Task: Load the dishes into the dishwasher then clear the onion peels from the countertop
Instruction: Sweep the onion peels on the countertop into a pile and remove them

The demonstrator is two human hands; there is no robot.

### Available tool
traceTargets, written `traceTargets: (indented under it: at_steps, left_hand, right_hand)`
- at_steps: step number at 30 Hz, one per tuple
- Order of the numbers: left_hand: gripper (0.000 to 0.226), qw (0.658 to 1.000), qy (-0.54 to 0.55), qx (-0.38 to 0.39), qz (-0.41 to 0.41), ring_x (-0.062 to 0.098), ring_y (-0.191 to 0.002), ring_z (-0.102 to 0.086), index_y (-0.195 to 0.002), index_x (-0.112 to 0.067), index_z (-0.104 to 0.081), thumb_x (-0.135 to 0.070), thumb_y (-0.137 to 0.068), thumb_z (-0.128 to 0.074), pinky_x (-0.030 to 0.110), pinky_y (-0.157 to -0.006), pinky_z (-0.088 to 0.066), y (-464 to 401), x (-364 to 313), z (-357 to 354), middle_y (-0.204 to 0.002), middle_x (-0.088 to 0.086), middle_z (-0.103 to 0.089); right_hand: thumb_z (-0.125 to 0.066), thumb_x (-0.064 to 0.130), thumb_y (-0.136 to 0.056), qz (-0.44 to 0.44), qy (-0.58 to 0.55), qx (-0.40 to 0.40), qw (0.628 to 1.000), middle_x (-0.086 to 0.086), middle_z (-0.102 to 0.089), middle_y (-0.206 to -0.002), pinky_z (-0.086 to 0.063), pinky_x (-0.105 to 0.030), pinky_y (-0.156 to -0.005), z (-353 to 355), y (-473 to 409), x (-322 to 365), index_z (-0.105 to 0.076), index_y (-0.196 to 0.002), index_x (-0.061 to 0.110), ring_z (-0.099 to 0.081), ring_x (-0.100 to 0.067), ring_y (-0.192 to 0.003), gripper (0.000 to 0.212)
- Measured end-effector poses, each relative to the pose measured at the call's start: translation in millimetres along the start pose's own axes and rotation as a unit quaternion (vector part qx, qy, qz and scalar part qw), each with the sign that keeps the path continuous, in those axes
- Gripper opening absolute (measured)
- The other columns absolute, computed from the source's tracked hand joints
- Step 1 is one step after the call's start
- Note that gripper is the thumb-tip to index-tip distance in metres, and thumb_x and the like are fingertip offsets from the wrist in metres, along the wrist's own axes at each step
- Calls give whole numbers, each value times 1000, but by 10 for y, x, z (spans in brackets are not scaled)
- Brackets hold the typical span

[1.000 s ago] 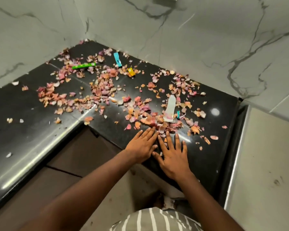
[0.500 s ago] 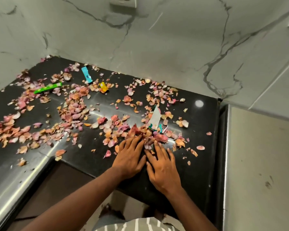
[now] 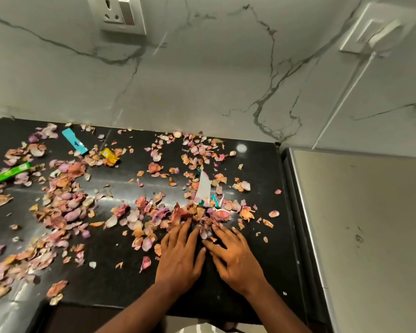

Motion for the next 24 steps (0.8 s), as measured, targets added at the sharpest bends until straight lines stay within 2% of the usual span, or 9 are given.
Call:
traceTargets:
  at_steps: [6,10,14,17,20,22,24]
  left_hand:
    - [59,1000,15,5,-16,24,-155,-19,-155,-30,-40,-57,-102,-37,47,-123,-19,8,43,-26,-168,3,-28]
    - [59,1000,15,9,-23,25,-155,-20,-155,-29,-40,-57,-103,-36,50,-122,-24,10,47,-36,-167,4,-33]
    - [61,999,20,11,-31,26,-155,-24,-156,-29,-40,-57,-102,-35,51,-121,-25,-17,61,-47,-165,5,-35]
    - [60,999,27,18,-37,26,-155,-24,-155,-29,-40,-57,-102,-34,53,-120,-29,-23,51,-51,-166,5,-35]
    - [60,999,33,14,-37,26,-155,-25,-154,-28,-41,-57,-102,-36,54,-119,-29,-27,40,-38,-165,5,-35]
    - [61,999,32,22,-35,26,-156,-22,-155,-28,-40,-57,-101,-35,54,-120,-28,-46,38,-42,-166,5,-33]
    - [63,998,31,33,-35,26,-157,-18,-156,-28,-38,-57,-101,-33,53,-122,-24,-48,38,-55,-168,4,-30]
  right_hand:
    - [-55,27,-101,-12,-33,-25,999,3,-39,-165,-28,-43,-125,23,-41,8,-57,-146,40,-26,-11,-156,47]
    - [-56,22,-99,-16,-61,-37,997,0,-40,-164,-30,-44,-124,38,-15,-10,-59,-145,38,-30,-14,-155,49]
    - [-64,17,-95,-9,-73,-99,992,-3,-44,-161,-39,-46,-118,132,17,9,-67,-138,31,-38,-18,-150,45]
    - [-68,17,-96,-20,-60,-139,988,-3,-42,-162,-39,-44,-118,233,23,30,-64,-142,29,-37,-19,-151,48]
    - [-66,30,-100,-97,-46,-176,979,1,-31,-168,-35,-45,-121,315,34,-37,-53,-151,30,-30,-18,-154,53]
    - [-61,45,-102,-204,-13,-189,960,0,-15,-173,-22,-45,-127,357,22,-216,-38,-160,30,-16,-20,-159,64]
    - [-44,66,-102,-337,34,-160,927,-5,9,-174,-8,-48,-128,368,31,-456,-14,-166,27,5,-25,-161,81]
Point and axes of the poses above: each hand's wrist, its own y-axis away from the middle knuckle, its own z-axis out of the back of the hand, x = y × z, the point moved 6 cm from there along -y, towards the middle knuckle
